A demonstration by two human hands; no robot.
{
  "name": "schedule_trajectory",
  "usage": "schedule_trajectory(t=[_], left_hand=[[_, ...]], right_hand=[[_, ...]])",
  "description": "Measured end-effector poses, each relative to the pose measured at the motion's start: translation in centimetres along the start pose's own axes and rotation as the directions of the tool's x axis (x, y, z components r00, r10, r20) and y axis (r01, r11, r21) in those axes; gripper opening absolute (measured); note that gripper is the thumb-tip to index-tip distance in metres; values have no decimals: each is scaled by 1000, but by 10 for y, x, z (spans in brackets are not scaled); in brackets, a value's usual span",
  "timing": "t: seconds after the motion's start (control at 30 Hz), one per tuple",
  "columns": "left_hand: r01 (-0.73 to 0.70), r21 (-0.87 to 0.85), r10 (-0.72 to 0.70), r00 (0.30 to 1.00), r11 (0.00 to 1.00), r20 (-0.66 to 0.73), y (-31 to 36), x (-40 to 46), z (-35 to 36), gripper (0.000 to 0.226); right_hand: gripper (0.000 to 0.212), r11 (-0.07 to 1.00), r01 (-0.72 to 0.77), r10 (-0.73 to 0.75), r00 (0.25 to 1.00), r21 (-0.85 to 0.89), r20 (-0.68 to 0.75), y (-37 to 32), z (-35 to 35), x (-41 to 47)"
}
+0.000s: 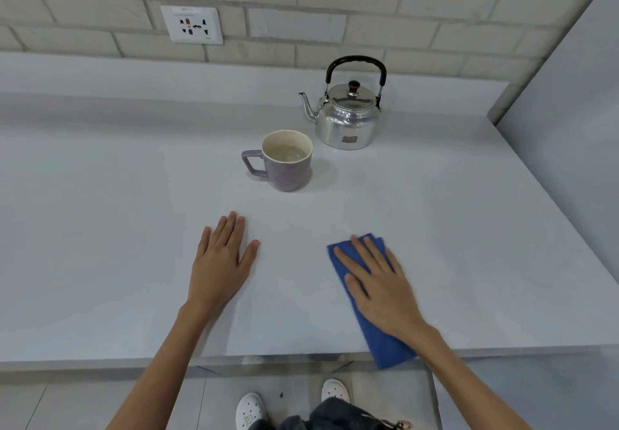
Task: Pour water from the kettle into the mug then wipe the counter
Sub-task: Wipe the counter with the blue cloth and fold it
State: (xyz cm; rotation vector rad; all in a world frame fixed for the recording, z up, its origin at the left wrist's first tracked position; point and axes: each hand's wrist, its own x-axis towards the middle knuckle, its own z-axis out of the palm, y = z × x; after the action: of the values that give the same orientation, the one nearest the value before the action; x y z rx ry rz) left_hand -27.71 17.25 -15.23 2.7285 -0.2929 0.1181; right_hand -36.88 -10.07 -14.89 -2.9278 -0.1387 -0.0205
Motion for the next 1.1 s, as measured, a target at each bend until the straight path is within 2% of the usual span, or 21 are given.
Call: schedule_trajectory(t=[0.2,0.37,0.53,0.8,0.97,1.1], left_hand=[[-3,-12,3,1000,1000,-5,0,0,1,60],[-14,-31,14,1000,999,-13,-2,0,1,60],[-15,-96,12,1000,995,-25,-3,0,-1,55],[56,-470,-102,992,881,-74,-2,-4,-10,42],[112,-548,-168,985,829,-52,-6,-10,-12,53],[158,-606,-230,972,779,-42,-7,-14,-19,57]], right_hand=[[50,981,-191,191,981,27,-40,-6,5,60],[51,977,-208,210,976,39,-61,-42,15,100],[52,987,-151,153,987,48,-45,-88,25,117],[51,996,58,-58,998,69,-6,-156,39,97],[51,978,185,-185,983,91,-9,-139,36,38],[53,989,135,-135,991,53,7,-103,29,18]])
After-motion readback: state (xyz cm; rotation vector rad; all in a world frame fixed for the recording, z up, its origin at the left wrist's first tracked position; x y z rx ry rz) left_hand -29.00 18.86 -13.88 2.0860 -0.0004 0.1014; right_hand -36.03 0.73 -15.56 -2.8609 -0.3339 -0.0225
